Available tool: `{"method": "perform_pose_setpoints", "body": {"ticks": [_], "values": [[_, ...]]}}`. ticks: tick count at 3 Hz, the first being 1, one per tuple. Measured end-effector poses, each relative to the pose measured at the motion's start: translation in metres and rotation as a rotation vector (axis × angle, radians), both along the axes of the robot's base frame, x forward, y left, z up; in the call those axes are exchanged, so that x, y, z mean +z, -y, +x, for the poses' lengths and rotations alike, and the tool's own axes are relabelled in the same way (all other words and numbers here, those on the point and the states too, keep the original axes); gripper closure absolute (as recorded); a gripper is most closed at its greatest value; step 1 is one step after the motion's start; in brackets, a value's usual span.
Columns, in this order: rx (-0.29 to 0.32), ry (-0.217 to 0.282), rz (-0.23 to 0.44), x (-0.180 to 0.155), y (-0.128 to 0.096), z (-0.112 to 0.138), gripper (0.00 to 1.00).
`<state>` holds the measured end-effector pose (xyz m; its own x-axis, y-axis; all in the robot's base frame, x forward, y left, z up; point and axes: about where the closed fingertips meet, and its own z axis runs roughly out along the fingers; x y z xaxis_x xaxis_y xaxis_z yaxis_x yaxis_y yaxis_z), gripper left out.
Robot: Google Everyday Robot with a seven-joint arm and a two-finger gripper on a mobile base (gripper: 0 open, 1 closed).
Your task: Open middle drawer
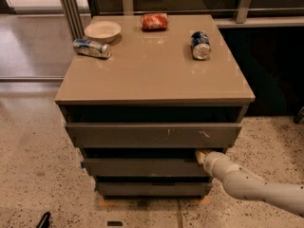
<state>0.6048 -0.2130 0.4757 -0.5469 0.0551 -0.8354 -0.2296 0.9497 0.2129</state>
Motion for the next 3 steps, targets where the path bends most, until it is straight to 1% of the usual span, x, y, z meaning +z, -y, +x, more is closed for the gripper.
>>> {"method": "perform_pose_setpoints", "body": {"ticks": [1,2,3], "values": [[-0.03,-0.057,-0.024,-0.015,0.008,0.001,1.0],[-0.084,-0.153,-0.041,-0.035,0.021,-0.011,1.0],[-0.084,-0.153,-0.041,-0.03,0.021,-0.011,1.0]]}}
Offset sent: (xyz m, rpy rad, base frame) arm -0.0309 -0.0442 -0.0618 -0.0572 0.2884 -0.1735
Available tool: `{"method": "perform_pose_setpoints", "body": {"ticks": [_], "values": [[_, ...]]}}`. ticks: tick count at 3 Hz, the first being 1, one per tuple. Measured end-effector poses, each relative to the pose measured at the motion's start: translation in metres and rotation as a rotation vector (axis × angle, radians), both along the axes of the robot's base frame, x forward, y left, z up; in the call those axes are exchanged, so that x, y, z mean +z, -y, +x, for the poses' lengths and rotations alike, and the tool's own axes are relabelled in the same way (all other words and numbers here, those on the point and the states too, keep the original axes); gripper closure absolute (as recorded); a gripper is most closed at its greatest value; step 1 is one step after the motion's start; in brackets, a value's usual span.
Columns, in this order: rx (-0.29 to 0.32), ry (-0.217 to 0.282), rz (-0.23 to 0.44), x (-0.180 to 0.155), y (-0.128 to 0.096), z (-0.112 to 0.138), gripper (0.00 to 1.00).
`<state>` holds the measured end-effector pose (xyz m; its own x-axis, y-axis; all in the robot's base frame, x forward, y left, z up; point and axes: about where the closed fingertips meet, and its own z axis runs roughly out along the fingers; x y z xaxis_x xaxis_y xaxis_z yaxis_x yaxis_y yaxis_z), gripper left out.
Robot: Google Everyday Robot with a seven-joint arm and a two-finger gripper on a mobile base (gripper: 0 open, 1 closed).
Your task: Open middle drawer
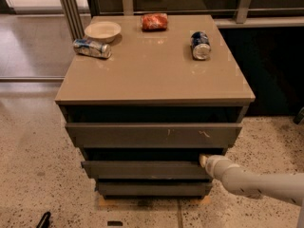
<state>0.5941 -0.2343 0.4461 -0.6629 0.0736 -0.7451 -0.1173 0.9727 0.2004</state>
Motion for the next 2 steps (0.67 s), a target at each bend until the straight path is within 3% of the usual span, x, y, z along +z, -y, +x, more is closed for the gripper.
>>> {"method": "perform_pose_setpoints", "body": {"ticks": [1,2], "values": [[-0.017,-0.08,-0.009,-0.0052,0.0063,-0.0146,1.0],[-0.017,-0.08,-0.009,-0.0028,0.0063,-0.0146,1.0]]}}
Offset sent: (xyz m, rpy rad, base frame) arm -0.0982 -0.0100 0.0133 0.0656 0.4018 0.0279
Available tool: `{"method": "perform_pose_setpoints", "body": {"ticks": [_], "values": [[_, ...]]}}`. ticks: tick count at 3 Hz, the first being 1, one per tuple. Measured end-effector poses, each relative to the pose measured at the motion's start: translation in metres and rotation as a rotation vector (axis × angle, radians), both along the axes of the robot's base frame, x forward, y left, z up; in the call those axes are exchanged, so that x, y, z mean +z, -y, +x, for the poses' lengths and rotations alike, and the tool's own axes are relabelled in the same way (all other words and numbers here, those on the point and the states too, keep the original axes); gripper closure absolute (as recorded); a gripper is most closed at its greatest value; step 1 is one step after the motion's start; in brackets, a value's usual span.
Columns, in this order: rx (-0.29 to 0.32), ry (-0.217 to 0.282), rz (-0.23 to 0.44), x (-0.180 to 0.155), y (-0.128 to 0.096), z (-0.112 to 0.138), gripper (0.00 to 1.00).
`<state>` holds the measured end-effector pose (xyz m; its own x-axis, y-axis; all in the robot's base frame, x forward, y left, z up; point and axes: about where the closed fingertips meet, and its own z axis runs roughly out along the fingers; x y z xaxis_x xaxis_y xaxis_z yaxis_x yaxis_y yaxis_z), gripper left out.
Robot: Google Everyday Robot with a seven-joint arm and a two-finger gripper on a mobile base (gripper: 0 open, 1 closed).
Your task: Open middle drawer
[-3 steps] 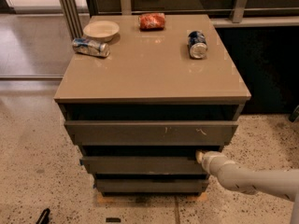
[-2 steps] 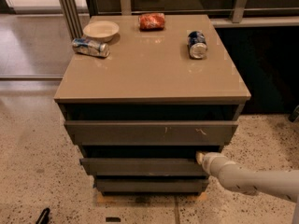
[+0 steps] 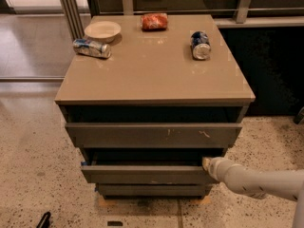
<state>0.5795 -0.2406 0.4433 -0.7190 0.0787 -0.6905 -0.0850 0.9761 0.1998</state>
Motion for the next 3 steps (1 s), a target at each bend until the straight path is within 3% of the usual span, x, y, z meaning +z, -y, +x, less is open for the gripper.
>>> {"method": "perform_pose_setpoints", "body": {"ticks": [1,2,3], "values": [[0.02,-0.056,0.022,0.005,-0.005,-0.014,1.0],[0.046,-0.102,0.085,0.042,-0.012,-0.029,1.0],[0.079,-0.186,0.145,0.062,-0.024,-0.052,1.0]]}}
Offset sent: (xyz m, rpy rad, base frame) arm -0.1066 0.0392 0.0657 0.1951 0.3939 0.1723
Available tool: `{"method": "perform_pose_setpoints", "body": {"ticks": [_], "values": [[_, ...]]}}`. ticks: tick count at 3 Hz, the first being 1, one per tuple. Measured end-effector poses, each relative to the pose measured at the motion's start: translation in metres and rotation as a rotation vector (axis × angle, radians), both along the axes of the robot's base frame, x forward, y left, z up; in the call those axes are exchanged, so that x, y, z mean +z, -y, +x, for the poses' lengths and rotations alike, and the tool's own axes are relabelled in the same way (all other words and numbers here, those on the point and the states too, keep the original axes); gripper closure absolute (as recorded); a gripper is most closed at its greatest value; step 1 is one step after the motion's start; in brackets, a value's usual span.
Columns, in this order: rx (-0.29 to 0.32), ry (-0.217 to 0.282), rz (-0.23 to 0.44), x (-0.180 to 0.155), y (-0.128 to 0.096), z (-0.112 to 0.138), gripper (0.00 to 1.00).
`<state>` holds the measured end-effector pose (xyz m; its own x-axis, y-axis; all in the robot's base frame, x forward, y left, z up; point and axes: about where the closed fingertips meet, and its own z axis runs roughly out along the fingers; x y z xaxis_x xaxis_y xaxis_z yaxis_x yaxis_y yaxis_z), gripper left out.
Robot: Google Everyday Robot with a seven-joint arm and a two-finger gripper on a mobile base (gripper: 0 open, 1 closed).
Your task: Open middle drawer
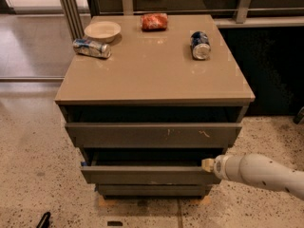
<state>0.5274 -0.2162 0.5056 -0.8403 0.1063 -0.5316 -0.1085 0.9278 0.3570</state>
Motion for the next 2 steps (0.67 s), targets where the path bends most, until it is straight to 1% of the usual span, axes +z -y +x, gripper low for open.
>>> {"method": "perform_pose_setpoints", "body": {"ticks": [1,2], "values": [[0.04,-0.075,0.009,-0.0096,-0.0075,-0.0193,1.0],[0.011,-0.056,-0.004,-0.0122,-0.0056,-0.0128,1.0]]}}
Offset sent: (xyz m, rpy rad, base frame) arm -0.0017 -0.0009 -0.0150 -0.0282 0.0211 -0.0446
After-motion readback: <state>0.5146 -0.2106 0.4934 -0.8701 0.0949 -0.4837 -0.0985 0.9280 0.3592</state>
